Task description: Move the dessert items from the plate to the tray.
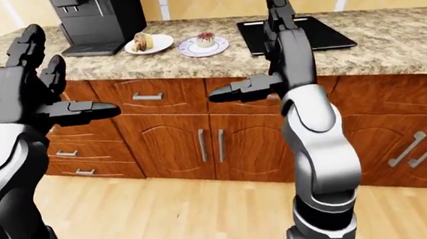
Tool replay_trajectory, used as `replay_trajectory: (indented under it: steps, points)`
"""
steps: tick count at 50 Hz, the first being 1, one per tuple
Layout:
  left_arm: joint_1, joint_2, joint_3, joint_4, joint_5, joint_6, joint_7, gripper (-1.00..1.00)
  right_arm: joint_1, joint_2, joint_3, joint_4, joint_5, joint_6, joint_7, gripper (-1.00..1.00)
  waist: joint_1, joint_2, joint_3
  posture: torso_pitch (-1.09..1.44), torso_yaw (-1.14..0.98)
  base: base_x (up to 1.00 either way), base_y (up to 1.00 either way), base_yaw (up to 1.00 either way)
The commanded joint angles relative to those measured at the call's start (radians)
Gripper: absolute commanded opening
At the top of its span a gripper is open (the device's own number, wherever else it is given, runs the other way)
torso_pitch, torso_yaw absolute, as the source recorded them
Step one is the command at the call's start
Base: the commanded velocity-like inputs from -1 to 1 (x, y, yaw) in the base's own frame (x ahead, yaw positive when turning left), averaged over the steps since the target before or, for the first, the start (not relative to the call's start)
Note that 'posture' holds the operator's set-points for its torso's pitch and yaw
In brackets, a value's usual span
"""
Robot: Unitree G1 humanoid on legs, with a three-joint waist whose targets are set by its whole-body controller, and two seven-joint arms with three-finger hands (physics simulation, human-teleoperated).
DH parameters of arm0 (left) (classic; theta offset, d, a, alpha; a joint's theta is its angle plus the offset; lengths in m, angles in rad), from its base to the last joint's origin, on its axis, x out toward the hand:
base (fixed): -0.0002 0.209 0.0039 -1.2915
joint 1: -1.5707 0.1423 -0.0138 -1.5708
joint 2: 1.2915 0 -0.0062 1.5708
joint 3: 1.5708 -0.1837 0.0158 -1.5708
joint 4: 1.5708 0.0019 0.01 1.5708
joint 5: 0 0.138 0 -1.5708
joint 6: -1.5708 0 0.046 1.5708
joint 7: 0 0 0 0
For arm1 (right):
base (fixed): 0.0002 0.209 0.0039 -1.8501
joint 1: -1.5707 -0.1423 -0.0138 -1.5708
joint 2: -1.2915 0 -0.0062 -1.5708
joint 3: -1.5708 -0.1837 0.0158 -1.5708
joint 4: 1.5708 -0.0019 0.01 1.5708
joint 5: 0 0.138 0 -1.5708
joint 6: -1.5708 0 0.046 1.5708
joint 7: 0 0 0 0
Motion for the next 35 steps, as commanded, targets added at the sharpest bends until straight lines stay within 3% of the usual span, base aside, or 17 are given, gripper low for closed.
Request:
replay_trajectory:
  steps: [1,3,5,8,10,12,14,15,16,17,20,24,26,28,29,30,35]
  points:
    - [-0.025,0.003,-0.003,-0.031,0.003,-0.031,-0.01,1.0,-0.022,-0.015,-0.029,-0.023,0.016,-0.038,-0.017,1.0,-0.003,-0.018,-0.016,0.0,0.0,0.15,0.0,0.0]
    - [-0.029,0.002,0.0,-0.034,0.006,-0.026,-0.012,1.0,-0.022,-0.022,-0.032,-0.016,0.027,-0.046,-0.024,1.0,-0.009,0.009,-0.009,0.0,0.0,0.14,0.0,0.0]
    - [-0.029,0.001,0.001,-0.037,0.007,-0.025,-0.013,1.0,-0.024,-0.025,-0.034,-0.018,0.038,-0.045,-0.03,1.0,-0.008,-0.004,-0.01,0.0,0.0,0.14,0.0,0.0]
    - [-0.025,-0.002,0.0,-0.032,0.009,-0.035,-0.014,1.0,-0.022,-0.029,-0.03,-0.016,0.047,-0.052,-0.036,1.0,-0.008,0.012,-0.015,0.0,0.0,0.16,0.0,0.0]
    - [-0.025,-0.003,0.001,-0.025,0.011,-0.04,-0.014,1.0,-0.018,-0.034,-0.026,-0.013,0.046,-0.058,-0.038,1.0,-0.012,0.032,0.004,0.0,0.0,0.22,0.0,0.0]
    - [-0.022,-0.002,0.002,-0.036,0.01,-0.035,-0.014,1.0,-0.018,-0.037,-0.027,-0.019,0.048,-0.053,-0.038,1.0,-0.018,0.064,0.005,0.0,0.0,0.24,0.0,0.0]
    - [-0.024,-0.003,0.003,-0.038,0.009,-0.031,-0.014,1.0,-0.019,-0.038,-0.024,-0.022,0.049,-0.05,-0.037,1.0,-0.021,0.119,-0.008,0.0,0.0,0.25,0.0,0.0]
    - [-0.022,-0.002,0.002,-0.038,0.01,-0.034,-0.016,1.0,-0.018,-0.039,-0.023,-0.022,0.047,-0.051,-0.037,1.0,-0.011,0.083,-0.003,0.0,0.0,0.23,0.0,0.0]
    - [-0.021,-0.001,0.0,-0.035,0.012,-0.037,-0.016,1.0,-0.017,-0.039,-0.025,-0.023,0.047,-0.051,-0.036,1.0,-0.019,0.104,-0.003,0.0,0.0,0.24,0.0,0.0]
    - [-0.022,-0.002,0.002,-0.034,0.013,-0.037,-0.016,1.0,-0.018,-0.038,-0.027,-0.023,0.048,-0.05,-0.038,1.0,-0.011,0.1,-0.002,0.0,0.0,0.24,0.0,0.0]
    - [-0.015,-0.003,-0.004,-0.036,0.018,-0.044,-0.019,1.0,-0.017,-0.039,-0.026,-0.021,0.047,-0.054,-0.038,1.0,-0.006,0.08,-0.009,0.0,0.0,0.24,0.0,0.0]
    - [-0.017,-0.004,0.001,-0.041,0.019,-0.037,-0.022,1.0,-0.018,-0.041,-0.027,-0.025,0.048,-0.049,-0.039,1.0,0.001,0.041,-0.001,0.0,0.0,0.24,0.0,0.0]
    - [-0.015,-0.003,-0.005,-0.051,0.023,-0.032,-0.024,1.0,-0.021,-0.04,-0.028,-0.031,0.052,-0.042,-0.038,1.0,0.006,0.007,-0.006,0.0,0.0,0.24,0.0,0.0]
    - [-0.012,-0.005,-0.002,-0.052,0.024,-0.032,-0.027,1.0,-0.024,-0.043,-0.031,-0.032,0.053,-0.038,-0.039,1.0,0.007,-0.058,-0.025,0.0,0.0,0.24,0.0,0.0]
    - [-0.014,-0.004,0.001,-0.05,0.024,-0.033,-0.029,1.0,-0.026,-0.045,-0.031,-0.032,0.053,-0.036,-0.04,1.0,-0.003,-0.007,-0.01,0.0,0.0,0.24,0.0,0.0]
    - [-0.014,-0.002,0.002,-0.05,0.025,-0.032,-0.03,1.0,-0.028,-0.045,-0.03,-0.036,0.054,-0.032,-0.042,1.0,0.003,-0.031,-0.007,0.0,0.0,0.24,0.0,0.0]
    - [-0.016,0.001,0.007,-0.059,0.022,-0.023,-0.031,1.0,-0.039,-0.046,-0.025,-0.038,0.055,-0.023,-0.043,1.0,-0.01,0.006,-0.002,0.0,0.0,0.25,0.0,0.0]
